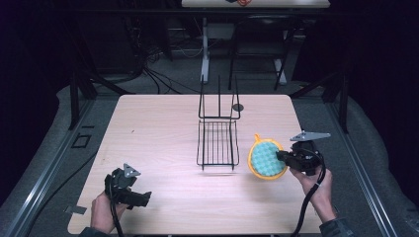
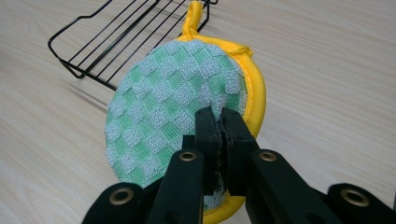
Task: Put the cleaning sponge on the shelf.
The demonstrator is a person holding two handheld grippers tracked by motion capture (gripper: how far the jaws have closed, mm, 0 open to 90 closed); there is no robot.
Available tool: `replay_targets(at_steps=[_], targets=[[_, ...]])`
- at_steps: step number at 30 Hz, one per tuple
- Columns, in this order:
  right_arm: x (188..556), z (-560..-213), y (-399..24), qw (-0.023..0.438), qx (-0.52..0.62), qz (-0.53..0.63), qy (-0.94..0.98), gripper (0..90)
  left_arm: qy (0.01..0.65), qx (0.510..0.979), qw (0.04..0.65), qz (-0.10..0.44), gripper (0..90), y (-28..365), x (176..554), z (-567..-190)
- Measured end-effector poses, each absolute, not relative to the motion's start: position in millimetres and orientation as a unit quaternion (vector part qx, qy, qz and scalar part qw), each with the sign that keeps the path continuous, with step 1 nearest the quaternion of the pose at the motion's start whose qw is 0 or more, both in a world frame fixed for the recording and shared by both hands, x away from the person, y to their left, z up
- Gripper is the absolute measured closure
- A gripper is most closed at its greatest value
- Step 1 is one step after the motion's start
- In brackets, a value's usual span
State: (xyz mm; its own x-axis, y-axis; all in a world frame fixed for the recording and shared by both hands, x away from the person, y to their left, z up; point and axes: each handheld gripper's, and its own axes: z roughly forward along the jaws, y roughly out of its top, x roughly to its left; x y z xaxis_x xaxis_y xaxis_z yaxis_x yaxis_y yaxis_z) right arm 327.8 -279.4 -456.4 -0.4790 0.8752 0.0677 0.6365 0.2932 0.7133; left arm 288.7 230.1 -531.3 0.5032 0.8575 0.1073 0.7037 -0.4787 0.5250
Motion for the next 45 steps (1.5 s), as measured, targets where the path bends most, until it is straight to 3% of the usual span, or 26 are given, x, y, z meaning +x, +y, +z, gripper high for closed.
replay_targets(at_steps=[28, 45], targets=[[354, -449, -264, 0.166, 0.478, 0.371, 0.779, 87.1, 0.481, 0.833, 0.201, 0.182, 0.2, 232, 290, -532], [371, -445, -230, 0.159, 0.465, 0.385, 0.782, 87.1, 0.483, 0.829, 0.211, 0.185, 0.2, 232, 291, -531]])
